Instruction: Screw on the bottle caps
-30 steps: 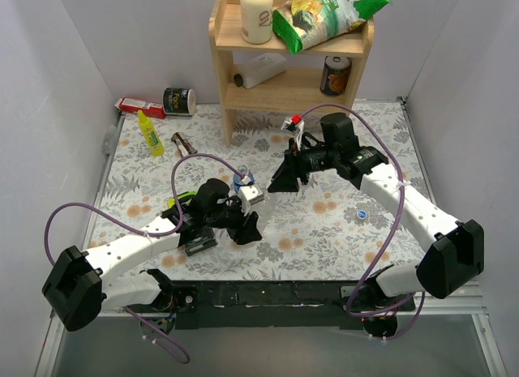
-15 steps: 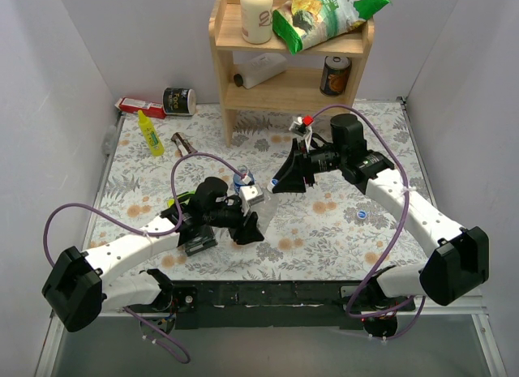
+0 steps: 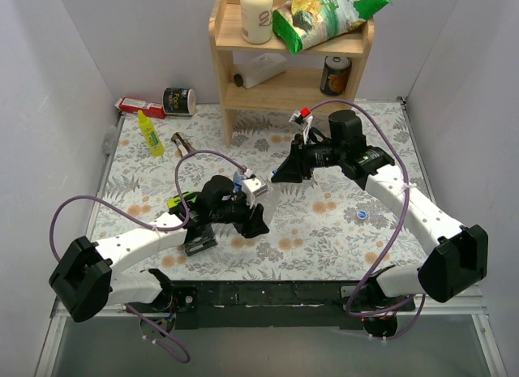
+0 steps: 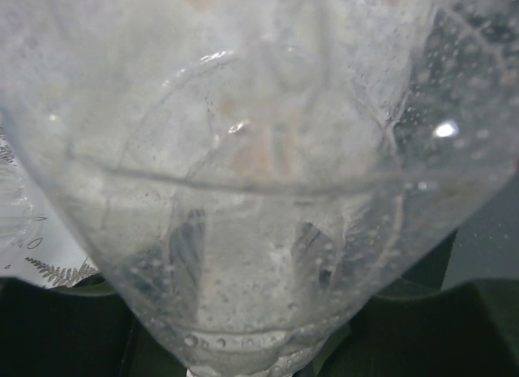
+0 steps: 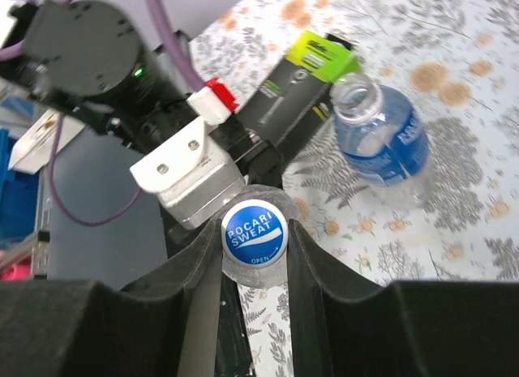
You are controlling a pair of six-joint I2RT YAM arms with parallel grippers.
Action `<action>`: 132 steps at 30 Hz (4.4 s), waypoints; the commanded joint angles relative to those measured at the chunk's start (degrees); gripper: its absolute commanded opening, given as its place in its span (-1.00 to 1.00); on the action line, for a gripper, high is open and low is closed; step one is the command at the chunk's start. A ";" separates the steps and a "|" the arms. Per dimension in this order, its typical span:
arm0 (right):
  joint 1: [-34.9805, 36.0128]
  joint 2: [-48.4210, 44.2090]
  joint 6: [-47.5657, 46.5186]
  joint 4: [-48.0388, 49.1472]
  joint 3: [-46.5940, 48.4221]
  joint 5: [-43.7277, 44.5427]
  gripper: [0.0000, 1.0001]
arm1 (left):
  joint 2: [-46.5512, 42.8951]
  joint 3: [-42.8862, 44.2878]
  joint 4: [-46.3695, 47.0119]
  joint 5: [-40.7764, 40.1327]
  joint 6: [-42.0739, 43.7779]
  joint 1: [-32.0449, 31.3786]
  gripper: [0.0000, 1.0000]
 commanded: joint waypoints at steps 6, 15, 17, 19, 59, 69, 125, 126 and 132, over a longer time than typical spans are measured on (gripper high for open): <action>1.57 0.29 -1.86 -13.26 7.97 26.16 -0.97 | 2.22 4.70 1.89 -3.60 -4.04 -1.68 -0.52; 0.43 -4.81 -26.28 -24.57 14.80 10.41 -0.97 | 0.02 4.70 -1.00 1.76 3.43 -1.68 0.96; -0.01 -4.98 -32.59 -31.85 17.45 10.58 -0.97 | -1.03 4.17 -1.53 2.29 5.18 -1.68 0.96; -0.27 -5.42 -35.00 -34.61 19.92 13.65 -0.97 | -1.56 4.43 -3.81 2.47 7.11 -1.68 0.96; -12.23 13.30 -38.87 -4.03 14.13 17.00 -0.88 | -11.67 1.54 -41.18 -12.74 28.74 18.27 0.97; -12.23 15.14 -40.01 -4.38 13.42 19.29 -0.28 | -10.26 1.27 -38.98 -13.62 28.83 19.15 0.96; 7.37 22.43 -23.06 33.76 4.10 -0.40 0.71 | -10.27 5.66 -38.98 -9.49 26.90 26.89 0.96; 7.29 22.78 -21.14 35.59 4.02 -0.40 0.64 | -9.65 6.01 -37.76 -8.70 26.64 26.89 0.96; 7.37 23.32 -8.85 45.88 3.14 -1.89 0.02 | -7.98 6.63 -32.93 -2.64 26.72 26.80 0.96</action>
